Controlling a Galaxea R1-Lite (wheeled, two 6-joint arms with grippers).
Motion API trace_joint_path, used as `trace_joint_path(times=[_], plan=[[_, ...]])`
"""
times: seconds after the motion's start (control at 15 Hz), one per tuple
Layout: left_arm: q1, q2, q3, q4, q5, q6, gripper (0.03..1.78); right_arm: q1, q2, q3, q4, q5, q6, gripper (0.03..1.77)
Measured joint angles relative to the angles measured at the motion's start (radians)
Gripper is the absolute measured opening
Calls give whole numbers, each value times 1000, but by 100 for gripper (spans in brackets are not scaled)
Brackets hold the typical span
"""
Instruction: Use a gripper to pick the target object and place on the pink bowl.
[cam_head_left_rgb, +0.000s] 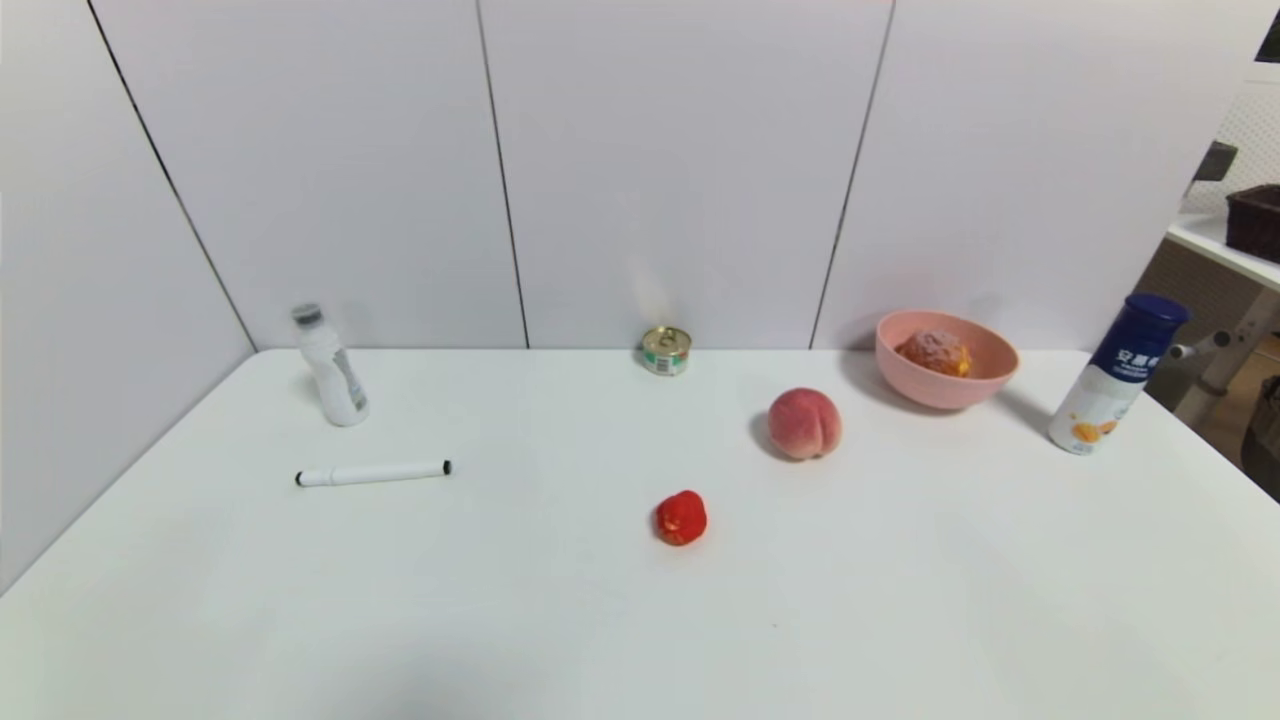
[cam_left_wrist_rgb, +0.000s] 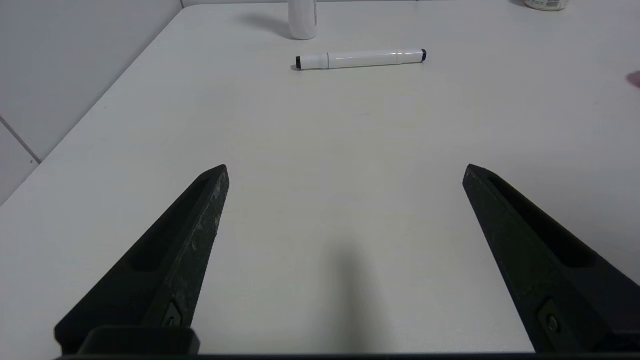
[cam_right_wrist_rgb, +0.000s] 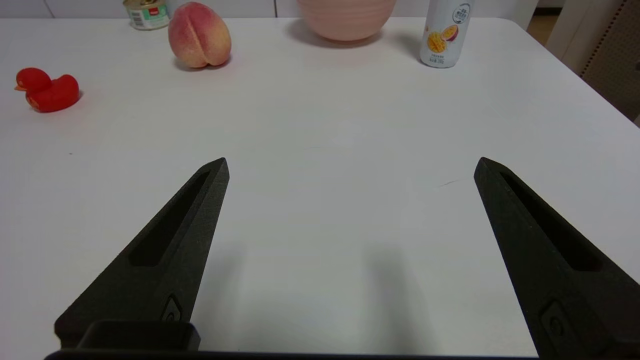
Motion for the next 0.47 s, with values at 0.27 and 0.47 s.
trace_joint_path(times=[0.27,0.47], plan=[[0,0,0,0,0,0,169,0,0,0,0,-3,3,169],[0,0,0,0,0,0,169,0,0,0,0,-1,3,169]])
